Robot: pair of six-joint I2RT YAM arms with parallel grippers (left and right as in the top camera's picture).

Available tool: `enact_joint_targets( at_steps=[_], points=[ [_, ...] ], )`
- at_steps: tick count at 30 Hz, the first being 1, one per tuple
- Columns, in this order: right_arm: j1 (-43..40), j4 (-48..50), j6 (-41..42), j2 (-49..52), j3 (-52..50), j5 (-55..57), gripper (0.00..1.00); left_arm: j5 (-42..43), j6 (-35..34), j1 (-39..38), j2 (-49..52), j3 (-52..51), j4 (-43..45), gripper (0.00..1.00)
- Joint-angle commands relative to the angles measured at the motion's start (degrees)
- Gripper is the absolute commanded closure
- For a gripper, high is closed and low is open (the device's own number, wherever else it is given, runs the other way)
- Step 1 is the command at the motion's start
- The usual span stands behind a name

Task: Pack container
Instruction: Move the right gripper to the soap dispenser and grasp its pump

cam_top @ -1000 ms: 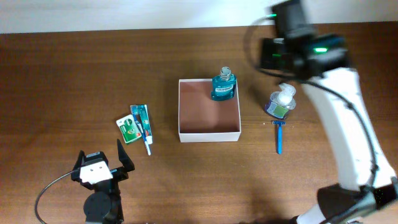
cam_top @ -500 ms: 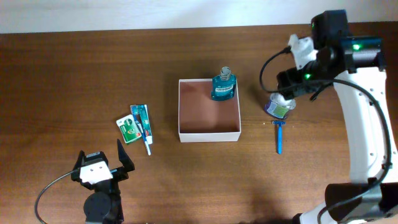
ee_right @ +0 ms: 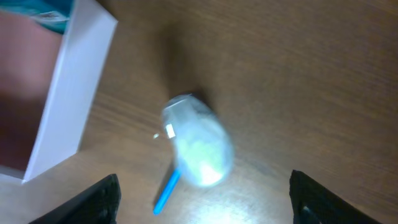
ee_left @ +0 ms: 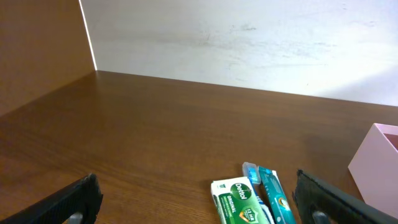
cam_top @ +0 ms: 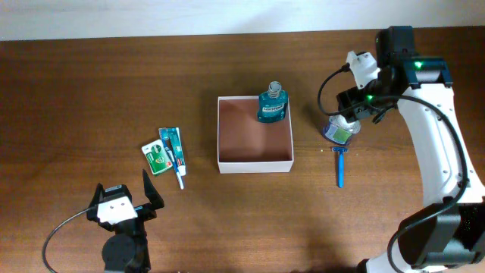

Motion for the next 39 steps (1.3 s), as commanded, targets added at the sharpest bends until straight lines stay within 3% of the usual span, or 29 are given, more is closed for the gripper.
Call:
enact_joint_targets(
  at_steps=[1,9,13,24,33,39],
  points=[
    [-1.33,1.73,-0.57,2.01,-2.34,1.22,0.19,0.22,1.07,0.28,-0.33,-0.68,0.2,0.01],
    [-1.46,3.34,-0.83,2.64,-3.17,-0.13,0.21,0.22,1.07,0.28,-0.33,-0.68,0.2,0.01],
    [-1.46,4.55,-2.01,3.06,-3.34,-0.13,0.29,0.22,1.07,0.28,-0.33,-0.68,0.2,0.0],
    [-1.46,5.01,-1.97,6.14,-3.39,-1.49,0.35,0.22,1.07,0.28,-0.33,-0.7,0.2,0.01],
    [-1.46,5.6,-1.75,6.29,-3.39,-4.09,0.57,0.22,1.07,0.28,-0.33,-0.7,0.2,0.0],
    [-1.46,5.22,-0.26,6.38,-3.39,-4.07,0.56,0.22,1.07,0.28,-0.33,-0.68,0.2,0.01]
  ],
)
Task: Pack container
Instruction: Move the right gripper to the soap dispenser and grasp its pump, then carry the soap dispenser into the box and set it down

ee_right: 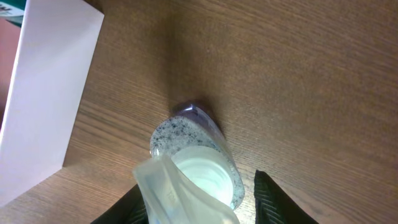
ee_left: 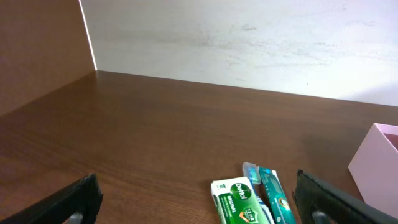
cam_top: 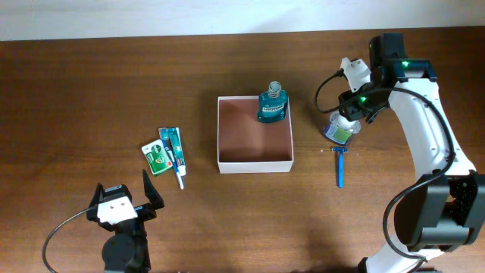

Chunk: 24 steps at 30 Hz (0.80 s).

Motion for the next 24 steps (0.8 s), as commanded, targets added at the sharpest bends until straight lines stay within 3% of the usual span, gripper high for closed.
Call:
enact_joint_targets(
  at_steps=[1,17,24],
  points=[
    [-0.26,0.0,1.07,0.55,-0.24,-0.94,0.56,0.22,1.05,0.28,-0.33,-0.68,0.2,0.01],
    [-0.26,0.22,1.09,0.52,0.52,-0.9,0.75,0.22,1.05,0.28,-0.33,-0.68,0.22,0.01],
    [-0.24,-0.96,6.34,0.52,10.47,-0.94,0.82,0.22,1.05,0.28,-0.33,-0.7,0.2,0.01]
  ],
)
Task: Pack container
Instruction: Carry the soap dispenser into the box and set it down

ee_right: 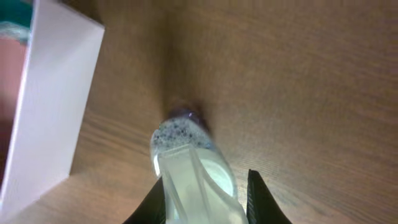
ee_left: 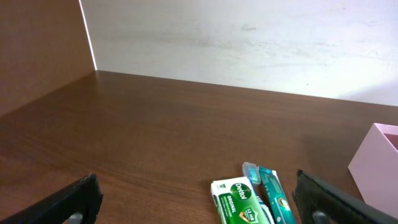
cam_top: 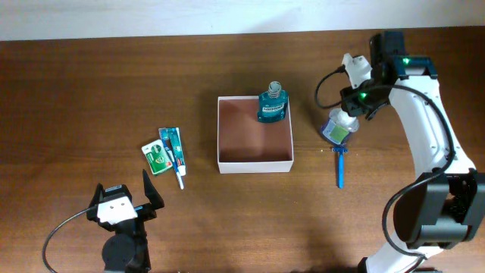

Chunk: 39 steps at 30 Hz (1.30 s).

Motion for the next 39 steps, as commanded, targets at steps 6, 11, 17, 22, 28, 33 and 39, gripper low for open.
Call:
enact_joint_targets(
  at_steps=[6,11,17,22,28,33,39],
  points=[
    [0.7,-4.31,9.77,-0.59,17.9,-1.86,0.82,0.22,1.05,0.28,-0.33,-0.7,0.2,0.01],
    [5.22,-7.52,12.46,-0.61,24.92,-2.97,0.81,0.22,1.05,0.28,-0.33,-0.68,0.2,0.01],
    [13.29,-7.39,19.08,-0.57,26.12,-2.93,0.81,0.22,1.05,0.28,-0.33,-0.68,0.2,0.01],
    [19.37,-7.28,23.04,-0.57,26.1,-1.84,0.82,0.22,1.05,0.28,-0.33,-0.7,0.2,0.01],
    [23.65,-7.48,25.22,-0.48,26.1,3.02,0.81,0.22,1.05,0.28,-0.33,-0.68,0.2,0.01],
    [24.11,-8.13,25.44,-0.48,26.1,4.52,0.82,0.22,1.05,0.28,-0.33,-0.7,0.2,0.01],
    [24.09,-8.96,25.42,-0.37,25.94,4.72,0.82,0.22,1.05,0.28,-0.33,-0.68,0.22,0.01]
  ],
)
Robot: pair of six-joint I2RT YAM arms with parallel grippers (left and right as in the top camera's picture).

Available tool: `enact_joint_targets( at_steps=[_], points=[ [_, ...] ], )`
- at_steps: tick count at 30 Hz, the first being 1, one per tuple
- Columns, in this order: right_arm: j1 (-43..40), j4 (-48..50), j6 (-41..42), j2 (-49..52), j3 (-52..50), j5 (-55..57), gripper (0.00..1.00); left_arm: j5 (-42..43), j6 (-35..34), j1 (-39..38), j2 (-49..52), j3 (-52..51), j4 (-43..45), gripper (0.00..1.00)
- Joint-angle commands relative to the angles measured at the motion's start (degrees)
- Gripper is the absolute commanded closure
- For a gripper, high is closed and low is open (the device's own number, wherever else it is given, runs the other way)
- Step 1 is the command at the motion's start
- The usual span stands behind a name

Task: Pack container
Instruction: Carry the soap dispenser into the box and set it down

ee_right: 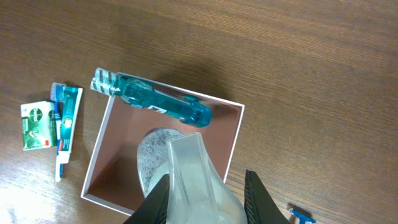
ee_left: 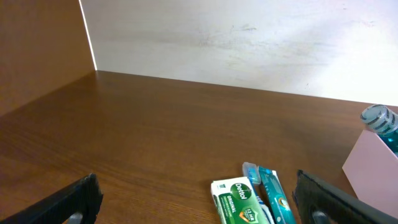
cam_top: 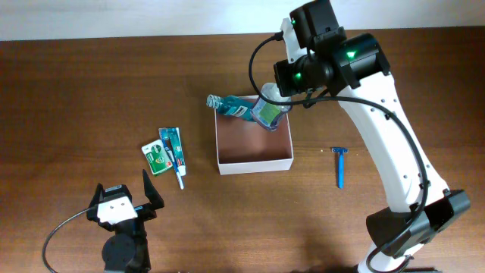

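An open box (cam_top: 254, 166) with white walls and a brown floor sits mid-table. My right gripper (cam_top: 273, 102) is shut on a clear bottle (ee_right: 163, 155) with speckled contents, held above the box's back right part. A teal mouthwash bottle (cam_top: 236, 108) lies tipped across the box's back left rim, cap pointing left past the corner. A blue razor (cam_top: 340, 167) lies right of the box. A green Dettol soap pack (cam_top: 156, 159) and a teal toothbrush pack (cam_top: 173, 154) lie to the left. My left gripper (ee_left: 199, 211) is open near the front edge, short of the soap pack (ee_left: 239, 202).
In the left wrist view, the box's pale corner (ee_left: 373, 177) and the mouthwash cap (ee_left: 378, 117) show at the right. A light wall runs along the table's far edge. The right arm's white links stretch from the front right corner over the razor.
My right gripper was shut on the clear bottle on the table right of the box; now it holds it over the box. The mouthwash bottle, then upright inside, now lies across the back left rim.
First my right gripper was open above the clear bottle right of the box. Then its fingers were around the bottle, then shut on it. Now the bottle is over the box and the mouthwash bottle has tipped. The left arm has not moved.
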Motion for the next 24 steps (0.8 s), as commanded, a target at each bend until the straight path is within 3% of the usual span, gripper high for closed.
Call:
enact_joint_targets(
  at_steps=[1,24],
  points=[
    [-0.04,0.09,0.92,-1.03,1.7,0.57,0.82,0.22,1.07,0.28,-0.33,-0.7,0.2,0.01],
    [0.13,0.26,-1.33,9.4,1.62,3.72,0.82,0.22,1.07,0.28,-0.33,-0.68,0.2,0.01]
  ],
)
